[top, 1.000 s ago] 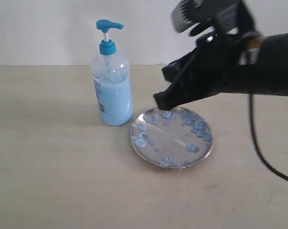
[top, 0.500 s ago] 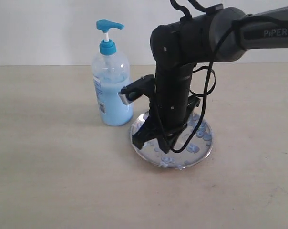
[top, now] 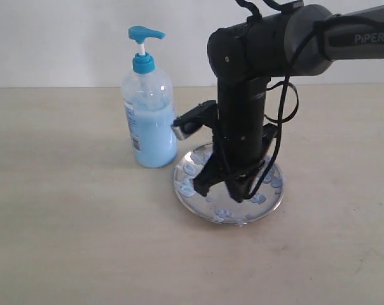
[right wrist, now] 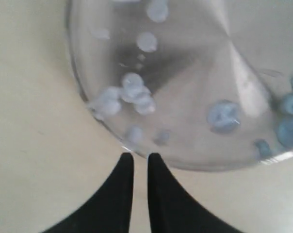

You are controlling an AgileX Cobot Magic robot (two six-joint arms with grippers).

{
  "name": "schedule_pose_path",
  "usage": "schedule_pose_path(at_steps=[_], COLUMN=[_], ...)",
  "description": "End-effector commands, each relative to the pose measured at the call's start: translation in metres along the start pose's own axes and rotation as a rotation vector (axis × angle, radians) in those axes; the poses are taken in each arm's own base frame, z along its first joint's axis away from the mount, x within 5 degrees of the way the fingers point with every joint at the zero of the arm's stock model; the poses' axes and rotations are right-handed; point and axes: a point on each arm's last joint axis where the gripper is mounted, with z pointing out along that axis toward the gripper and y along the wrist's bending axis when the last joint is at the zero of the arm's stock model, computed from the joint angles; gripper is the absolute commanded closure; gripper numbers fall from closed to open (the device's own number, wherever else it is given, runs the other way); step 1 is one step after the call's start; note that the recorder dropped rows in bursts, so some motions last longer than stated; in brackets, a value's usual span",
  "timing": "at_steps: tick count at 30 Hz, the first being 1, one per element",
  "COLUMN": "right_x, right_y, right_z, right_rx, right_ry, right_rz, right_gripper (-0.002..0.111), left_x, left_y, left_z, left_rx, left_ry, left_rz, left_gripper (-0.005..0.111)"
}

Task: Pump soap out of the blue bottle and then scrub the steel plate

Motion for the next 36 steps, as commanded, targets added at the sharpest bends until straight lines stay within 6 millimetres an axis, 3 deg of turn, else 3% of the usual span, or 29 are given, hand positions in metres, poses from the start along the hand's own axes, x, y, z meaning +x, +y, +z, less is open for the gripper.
schedule_pose_path(at_steps=[1,3,5,9,12,14,15,17,18,20,22,23,24,26,28,30,31,32,36], right_x=[-0.001,-0.017,-0.024,-0.002,0.003,-0.003,-0.014,-0.032,-0.038,-0.036,-0.021,-0.012,-0.006,-0.008,-0.025,-0.042,-0.044,-0.042,-0.008], right_y=[-0.051,-0.053,-0.04,-0.01,-0.031,-0.053,-0.06,-0.056,-0.043,-0.021,-0.003,-0.002,-0.004,-0.024,-0.044,-0.044,-0.039,-0.03,-0.012], right_z=[-0.009,-0.014,-0.015,-0.01,-0.009,-0.013,-0.018,-0.024,-0.024,-0.02,-0.015,-0.013,-0.013,-0.014,-0.02,-0.027,-0.027,-0.024,-0.012], right_rx=[0.321,0.26,0.121,-0.057,0.122,0.326,0.392,0.301,0.181,0.073,0.014,0.001,0.019,0.166,0.345,0.279,0.2,0.144,0.096], right_ry=[-0.079,-0.279,-0.325,-0.028,0.035,-0.031,-0.195,-0.436,-0.484,-0.393,-0.194,-0.1,-0.03,-0.036,-0.235,-0.505,-0.537,-0.497,-0.028], right_rz=[0.166,0.37,0.365,-0.163,-0.26,-0.147,0.028,0.299,0.385,0.228,-0.191,-0.368,-0.439,-0.407,-0.218,0.162,0.282,0.288,-0.413], right_gripper=[0.109,0.109,0.109,0.109,0.109,0.109,0.109,0.109,0.109,0.109,0.109,0.109,0.109,0.109,0.109,0.109,0.109,0.109,0.109], left_x=[0.0,0.0,0.0,0.0,0.0,0.0,0.0,0.0,0.0,0.0,0.0,0.0,0.0,0.0,0.0,0.001,0.001,0.0,0.0], left_y=[0.0,0.0,0.0,0.0,0.0,0.0,0.0,0.0,0.0,0.0,0.0,0.0,0.0,0.0,0.0,0.0,0.0,0.0,0.0], left_z=[0.0,0.0,0.0,0.0,0.0,0.0,0.0,0.0,0.0,0.0,0.0,0.0,0.0,0.0,0.0,0.0,0.0,0.0,0.0], left_rx=[0.003,0.003,0.003,0.003,0.003,0.003,0.003,0.003,0.003,0.003,0.003,0.003,0.003,0.003,0.003,0.003,0.003,0.003,0.003], left_ry=[-0.005,-0.005,-0.005,-0.005,-0.005,-0.005,-0.005,-0.005,-0.005,-0.005,-0.005,-0.005,-0.005,-0.005,-0.005,0.0,0.0,-0.002,-0.002], left_rz=[-0.014,-0.014,-0.014,-0.014,-0.014,-0.014,-0.014,-0.014,-0.014,-0.014,-0.014,-0.014,-0.014,-0.014,-0.014,-0.014,-0.014,-0.014,-0.014], left_gripper=[0.102,0.102,0.102,0.102,0.102,0.102,0.102,0.102,0.102,0.102,0.102,0.102,0.102,0.102,0.102,0.102,0.102,0.102,0.102])
